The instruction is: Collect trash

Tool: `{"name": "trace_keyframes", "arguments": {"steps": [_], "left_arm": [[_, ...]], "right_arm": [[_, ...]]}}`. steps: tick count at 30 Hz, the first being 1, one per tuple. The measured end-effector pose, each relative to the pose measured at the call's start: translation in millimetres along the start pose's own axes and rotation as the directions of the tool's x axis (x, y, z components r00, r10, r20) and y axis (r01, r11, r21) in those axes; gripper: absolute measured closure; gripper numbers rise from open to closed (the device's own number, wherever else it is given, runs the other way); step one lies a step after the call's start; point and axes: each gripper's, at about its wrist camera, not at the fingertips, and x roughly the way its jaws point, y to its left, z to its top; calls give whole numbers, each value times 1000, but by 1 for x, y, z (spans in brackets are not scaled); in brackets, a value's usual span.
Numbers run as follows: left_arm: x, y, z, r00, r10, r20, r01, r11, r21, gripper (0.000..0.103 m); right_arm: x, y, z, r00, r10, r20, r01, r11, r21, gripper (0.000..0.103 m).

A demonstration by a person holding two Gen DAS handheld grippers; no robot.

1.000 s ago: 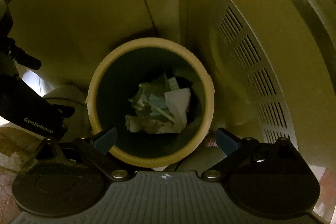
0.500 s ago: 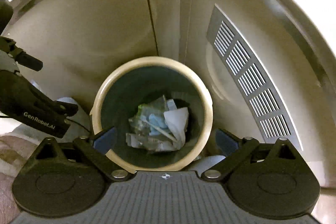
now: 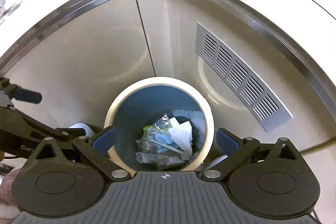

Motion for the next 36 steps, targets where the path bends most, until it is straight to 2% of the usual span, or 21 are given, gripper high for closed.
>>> {"name": "trace_keyframes", "arguments": {"steps": [8, 11, 14, 24, 36], "left_arm": [[-9, -6, -15, 999, -11, 48, 12, 1000, -17, 0], [-16, -3, -17, 997, -5, 77, 7, 1000, -22, 0], [-19, 2, -18, 995, -35, 90, 38, 999, -37, 0], [14, 11, -16, 988, -154, 7, 154, 983, -104, 0], [62, 10, -8, 985, -151, -88, 143, 986, -92, 0]], "right_arm": [[-19, -3, -22, 999, -46, 9, 45, 997, 70, 2], [-23, 4, -23, 998, -64, 19, 63, 997, 54, 2], [-30, 11, -25, 996, -82, 40, 82, 997, 15, 2], [-17, 24, -22, 992, -124, 1, 124, 990, -59, 2], [24, 23, -15, 981, -158, -113, 147, 984, -98, 2]]}}
